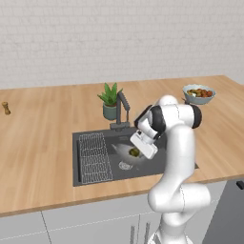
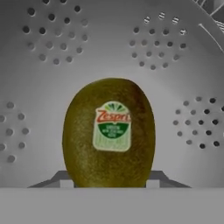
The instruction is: Put the colander in the sink, put the kiwi in the colander, and turn on the sink faucet and pour water over the colander.
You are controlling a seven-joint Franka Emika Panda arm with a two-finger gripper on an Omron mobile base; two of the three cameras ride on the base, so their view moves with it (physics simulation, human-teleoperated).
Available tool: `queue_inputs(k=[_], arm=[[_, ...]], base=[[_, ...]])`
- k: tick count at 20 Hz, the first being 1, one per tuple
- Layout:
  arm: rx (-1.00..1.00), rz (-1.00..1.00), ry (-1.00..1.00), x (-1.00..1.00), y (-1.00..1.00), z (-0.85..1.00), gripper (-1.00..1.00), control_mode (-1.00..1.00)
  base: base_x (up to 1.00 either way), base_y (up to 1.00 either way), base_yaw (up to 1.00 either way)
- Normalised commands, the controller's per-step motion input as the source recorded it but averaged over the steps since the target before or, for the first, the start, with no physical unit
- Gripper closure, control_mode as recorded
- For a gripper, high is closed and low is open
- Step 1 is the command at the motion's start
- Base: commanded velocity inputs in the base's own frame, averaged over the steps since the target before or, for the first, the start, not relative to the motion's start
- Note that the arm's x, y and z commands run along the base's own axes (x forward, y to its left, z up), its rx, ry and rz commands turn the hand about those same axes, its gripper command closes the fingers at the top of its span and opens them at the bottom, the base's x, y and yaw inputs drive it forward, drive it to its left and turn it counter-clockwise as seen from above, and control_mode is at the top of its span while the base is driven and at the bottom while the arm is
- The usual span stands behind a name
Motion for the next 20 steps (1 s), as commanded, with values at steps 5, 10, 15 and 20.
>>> queue_inputs(k=[5, 10, 15, 20], arm=[[0.09, 0.00, -0.15, 0.00, 0.00, 0.05, -1.00, -1.00], [0.09, 0.00, -0.15, 0.00, 0.00, 0.55, -1.00, -1.00], [0.10, 0.00, -0.22, -0.03, 0.00, 0.97, -1.00, -1.00], [0.11, 0.00, -0.22, -0.20, 0.00, 1.00, -1.00, -1.00]], base=[[0.00, 0.00, 0.00], [0.00, 0.00, 0.00], [0.00, 0.00, 0.00], [0.00, 0.00, 0.00]])
